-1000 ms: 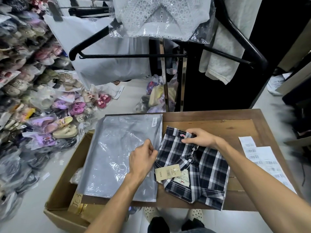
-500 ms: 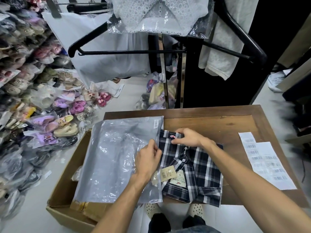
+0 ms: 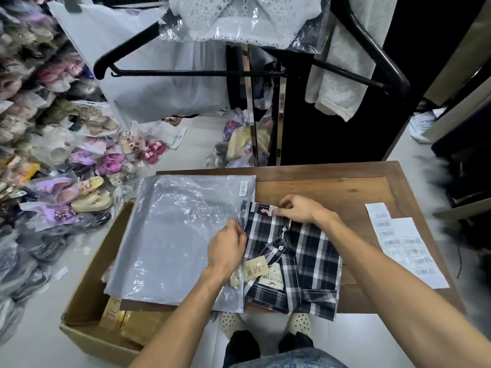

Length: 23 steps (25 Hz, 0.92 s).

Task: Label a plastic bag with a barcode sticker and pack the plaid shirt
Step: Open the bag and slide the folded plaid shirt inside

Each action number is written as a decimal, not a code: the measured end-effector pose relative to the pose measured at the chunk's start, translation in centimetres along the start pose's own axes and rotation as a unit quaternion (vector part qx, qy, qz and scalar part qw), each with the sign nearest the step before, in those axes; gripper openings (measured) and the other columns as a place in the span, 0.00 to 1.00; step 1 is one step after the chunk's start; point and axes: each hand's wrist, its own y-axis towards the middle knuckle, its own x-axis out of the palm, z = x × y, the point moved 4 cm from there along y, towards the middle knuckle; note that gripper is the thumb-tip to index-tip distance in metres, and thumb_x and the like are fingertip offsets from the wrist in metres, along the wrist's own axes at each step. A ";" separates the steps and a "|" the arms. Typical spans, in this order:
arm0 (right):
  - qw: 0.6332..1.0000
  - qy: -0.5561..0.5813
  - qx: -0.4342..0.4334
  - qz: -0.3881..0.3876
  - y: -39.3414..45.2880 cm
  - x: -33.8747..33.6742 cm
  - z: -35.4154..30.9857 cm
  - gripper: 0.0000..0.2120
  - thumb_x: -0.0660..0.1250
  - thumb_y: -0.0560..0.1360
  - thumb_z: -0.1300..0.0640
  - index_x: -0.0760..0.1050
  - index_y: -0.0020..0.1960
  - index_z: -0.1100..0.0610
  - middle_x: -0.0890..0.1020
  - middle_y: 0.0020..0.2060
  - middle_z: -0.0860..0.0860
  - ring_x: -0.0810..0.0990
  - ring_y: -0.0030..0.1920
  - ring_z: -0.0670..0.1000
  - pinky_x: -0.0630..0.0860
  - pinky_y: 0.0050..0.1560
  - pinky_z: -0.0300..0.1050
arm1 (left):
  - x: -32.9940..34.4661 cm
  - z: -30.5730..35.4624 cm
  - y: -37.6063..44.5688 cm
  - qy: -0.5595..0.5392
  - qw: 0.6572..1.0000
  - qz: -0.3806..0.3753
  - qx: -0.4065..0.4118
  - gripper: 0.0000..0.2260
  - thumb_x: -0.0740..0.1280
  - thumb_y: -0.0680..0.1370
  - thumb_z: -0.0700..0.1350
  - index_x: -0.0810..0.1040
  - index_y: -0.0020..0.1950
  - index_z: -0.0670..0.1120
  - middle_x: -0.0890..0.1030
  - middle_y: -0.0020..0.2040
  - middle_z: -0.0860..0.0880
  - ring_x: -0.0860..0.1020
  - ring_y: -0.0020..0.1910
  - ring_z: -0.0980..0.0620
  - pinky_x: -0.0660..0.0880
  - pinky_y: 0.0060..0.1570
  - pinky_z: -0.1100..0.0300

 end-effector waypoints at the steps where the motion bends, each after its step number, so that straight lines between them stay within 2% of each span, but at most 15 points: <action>1: 0.999 -0.038 0.020 -0.021 -0.4 -0.5 1.0 0.30 0.67 0.77 0.33 0.73 0.71 0.50 0.79 0.64 0.48 0.79 0.64 0.52 0.75 0.68 0.54 | 0.2 -0.1 0.1 0.002 1.000 -0.009 -0.003 0.02 0.62 0.83 0.45 0.70 0.51 0.49 0.81 0.40 0.52 0.79 0.38 0.50 0.73 0.37 0.55; 3: 0.992 -0.078 0.062 -0.074 -1.0 -1.2 3.6 0.31 0.72 0.73 0.34 0.74 0.69 0.51 0.78 0.62 0.46 0.78 0.64 0.52 0.75 0.69 0.56 | 0.6 -0.2 0.5 0.010 1.000 -0.022 -0.005 0.02 0.62 0.83 0.45 0.70 0.52 0.48 0.82 0.41 0.51 0.79 0.38 0.49 0.72 0.37 0.54; 4: 0.988 -0.089 0.078 -0.099 -1.2 -1.5 4.8 0.28 0.76 0.72 0.37 0.76 0.66 0.51 0.79 0.61 0.45 0.79 0.63 0.53 0.75 0.69 0.56 | 0.8 -0.1 0.6 0.017 1.000 -0.025 -0.003 0.02 0.61 0.83 0.45 0.70 0.52 0.48 0.82 0.42 0.49 0.78 0.38 0.48 0.71 0.37 0.54; 6: 0.984 -0.104 0.093 -0.115 -1.6 -1.7 6.1 0.18 0.78 0.72 0.43 0.80 0.56 0.50 0.83 0.56 0.47 0.81 0.59 0.54 0.77 0.65 0.55 | 1.1 0.2 0.8 0.025 0.999 -0.031 0.006 0.02 0.61 0.83 0.44 0.69 0.52 0.47 0.82 0.43 0.48 0.78 0.39 0.46 0.71 0.39 0.53; 8: 0.990 -0.063 0.069 -0.102 -1.6 -1.3 6.4 0.11 0.77 0.74 0.45 0.79 0.49 0.49 0.84 0.50 0.48 0.82 0.54 0.54 0.78 0.59 0.50 | 1.5 0.3 0.9 0.032 0.999 -0.040 0.014 0.02 0.60 0.83 0.44 0.68 0.51 0.47 0.81 0.42 0.49 0.79 0.40 0.46 0.75 0.41 0.51; 11: 0.997 0.016 0.011 -0.077 -2.1 -1.1 5.8 0.14 0.76 0.75 0.47 0.76 0.53 0.51 0.81 0.48 0.47 0.80 0.51 0.53 0.76 0.53 0.48 | 2.1 -0.3 1.2 0.045 0.997 -0.060 0.000 0.02 0.60 0.83 0.44 0.68 0.53 0.46 0.80 0.42 0.50 0.80 0.40 0.46 0.79 0.46 0.46; 14: 0.989 -0.038 0.059 -0.129 -2.9 -2.6 7.4 0.30 0.81 0.70 0.45 0.73 0.66 0.49 0.79 0.57 0.47 0.80 0.60 0.54 0.77 0.64 0.51 | 2.6 -1.2 1.7 0.042 0.995 -0.081 -0.026 0.05 0.60 0.83 0.45 0.68 0.56 0.44 0.81 0.43 0.48 0.81 0.41 0.44 0.80 0.46 0.47; 15: 0.982 -0.069 0.090 -0.148 -3.3 -3.3 8.3 0.31 0.82 0.68 0.46 0.73 0.66 0.49 0.79 0.57 0.47 0.80 0.61 0.54 0.77 0.66 0.52 | 2.8 -1.3 1.7 0.042 0.995 -0.086 -0.034 0.07 0.60 0.84 0.46 0.68 0.57 0.44 0.80 0.43 0.48 0.81 0.41 0.44 0.79 0.45 0.48; 17: 0.983 -0.059 0.103 -0.143 -4.2 -3.8 9.5 0.20 0.82 0.68 0.49 0.78 0.54 0.51 0.82 0.51 0.48 0.82 0.54 0.52 0.80 0.59 0.47 | 3.1 -1.4 2.0 0.044 0.994 -0.092 -0.041 0.09 0.60 0.84 0.47 0.68 0.59 0.42 0.81 0.44 0.48 0.81 0.42 0.44 0.80 0.46 0.48; 18: 0.988 0.008 0.095 -0.120 -4.6 -3.6 9.6 0.13 0.81 0.70 0.52 0.80 0.50 0.53 0.83 0.49 0.50 0.82 0.49 0.51 0.80 0.52 0.44 | 3.2 -1.4 2.1 0.046 0.994 -0.093 -0.042 0.10 0.60 0.84 0.47 0.68 0.59 0.42 0.82 0.44 0.47 0.82 0.42 0.43 0.81 0.47 0.46; 19: 0.985 0.112 0.090 -0.093 -5.1 -3.2 9.5 0.09 0.79 0.73 0.57 0.80 0.49 0.54 0.84 0.48 0.52 0.82 0.47 0.51 0.80 0.46 0.43 | 3.2 -1.4 2.2 0.045 0.994 -0.093 -0.044 0.10 0.59 0.84 0.47 0.68 0.59 0.42 0.82 0.44 0.46 0.82 0.43 0.43 0.81 0.48 0.45; 20: 0.967 0.229 0.094 -0.069 -5.5 -2.6 9.5 0.10 0.77 0.75 0.61 0.79 0.53 0.54 0.85 0.51 0.54 0.83 0.48 0.52 0.80 0.44 0.45 | 3.2 -1.5 2.4 0.043 0.994 -0.092 -0.047 0.10 0.59 0.84 0.47 0.67 0.59 0.42 0.83 0.44 0.45 0.83 0.43 0.42 0.81 0.47 0.44; 22: 0.892 0.433 0.105 -0.073 -6.4 -1.1 9.8 0.19 0.74 0.77 0.62 0.74 0.65 0.50 0.85 0.60 0.56 0.84 0.57 0.56 0.83 0.48 0.56 | 3.2 -1.6 2.6 0.040 0.994 -0.090 -0.047 0.09 0.59 0.84 0.47 0.67 0.58 0.42 0.83 0.43 0.44 0.83 0.42 0.42 0.82 0.46 0.44; 23: 0.860 0.490 0.109 -0.092 -6.8 -0.1 10.0 0.24 0.74 0.78 0.61 0.70 0.69 0.46 0.84 0.63 0.56 0.83 0.62 0.58 0.83 0.51 0.62 | 3.1 -1.6 2.7 0.042 0.994 -0.091 -0.047 0.08 0.59 0.84 0.47 0.67 0.57 0.42 0.83 0.43 0.45 0.83 0.41 0.42 0.81 0.46 0.44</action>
